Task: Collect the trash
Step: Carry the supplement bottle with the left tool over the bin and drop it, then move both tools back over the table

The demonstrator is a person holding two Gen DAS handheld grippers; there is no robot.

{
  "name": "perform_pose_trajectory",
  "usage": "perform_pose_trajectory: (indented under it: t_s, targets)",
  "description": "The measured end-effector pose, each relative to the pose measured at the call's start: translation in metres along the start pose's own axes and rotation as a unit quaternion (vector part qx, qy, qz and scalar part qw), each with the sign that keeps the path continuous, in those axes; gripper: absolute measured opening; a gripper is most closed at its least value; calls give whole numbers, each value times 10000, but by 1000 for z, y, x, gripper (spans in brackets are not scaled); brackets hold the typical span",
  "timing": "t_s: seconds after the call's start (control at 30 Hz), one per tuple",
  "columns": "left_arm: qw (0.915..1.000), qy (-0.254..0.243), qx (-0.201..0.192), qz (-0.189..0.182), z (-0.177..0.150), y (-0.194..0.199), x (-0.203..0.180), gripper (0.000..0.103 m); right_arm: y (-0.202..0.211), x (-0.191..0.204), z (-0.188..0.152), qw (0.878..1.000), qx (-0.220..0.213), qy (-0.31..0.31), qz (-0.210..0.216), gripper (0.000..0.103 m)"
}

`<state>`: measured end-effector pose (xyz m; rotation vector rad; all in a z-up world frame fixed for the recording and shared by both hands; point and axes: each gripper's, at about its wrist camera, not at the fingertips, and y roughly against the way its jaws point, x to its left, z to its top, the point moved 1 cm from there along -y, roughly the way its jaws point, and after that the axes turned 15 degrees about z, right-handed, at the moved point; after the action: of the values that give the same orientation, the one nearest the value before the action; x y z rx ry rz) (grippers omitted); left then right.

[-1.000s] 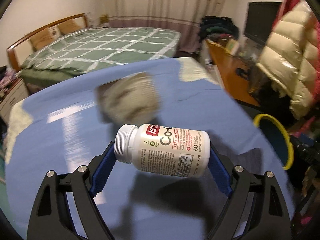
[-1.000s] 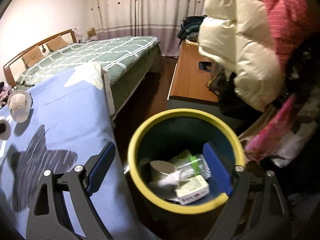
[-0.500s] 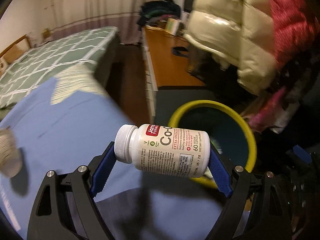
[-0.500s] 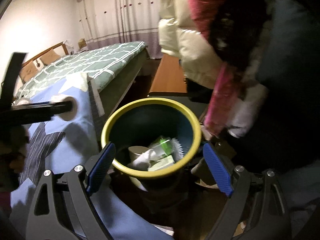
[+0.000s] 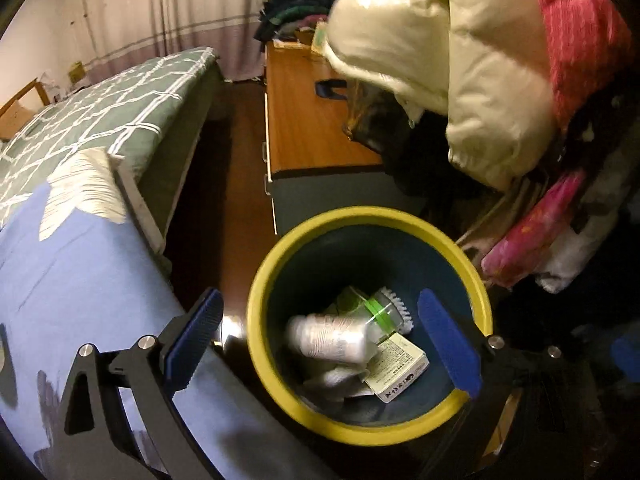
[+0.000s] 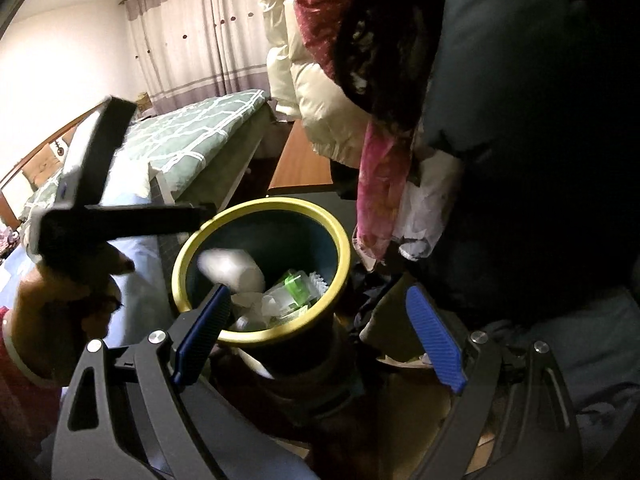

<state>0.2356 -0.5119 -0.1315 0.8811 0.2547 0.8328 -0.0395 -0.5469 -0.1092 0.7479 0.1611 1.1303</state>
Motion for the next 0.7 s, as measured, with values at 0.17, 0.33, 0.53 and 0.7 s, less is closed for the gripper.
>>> perform_pose_trajectory:
  t_s: [0.17, 0.33, 0.53, 0.7]
  targets:
    - [9970, 442, -527, 360, -15, 50, 62, 98, -9, 15, -1, 9998, 96, 105, 150, 85]
    - [9809, 1353, -879, 1087, -65, 101, 167, 98, -22, 39, 1, 9984, 212, 352, 388, 85]
    - [9425, 2077, -1124, 2366, -139, 145, 280, 98, -47, 93, 8, 9914, 450, 815, 916, 85]
    - [9049, 2763, -903, 3108, -196, 163, 377, 98, -66, 145, 12, 9824, 629, 1154, 1323, 85]
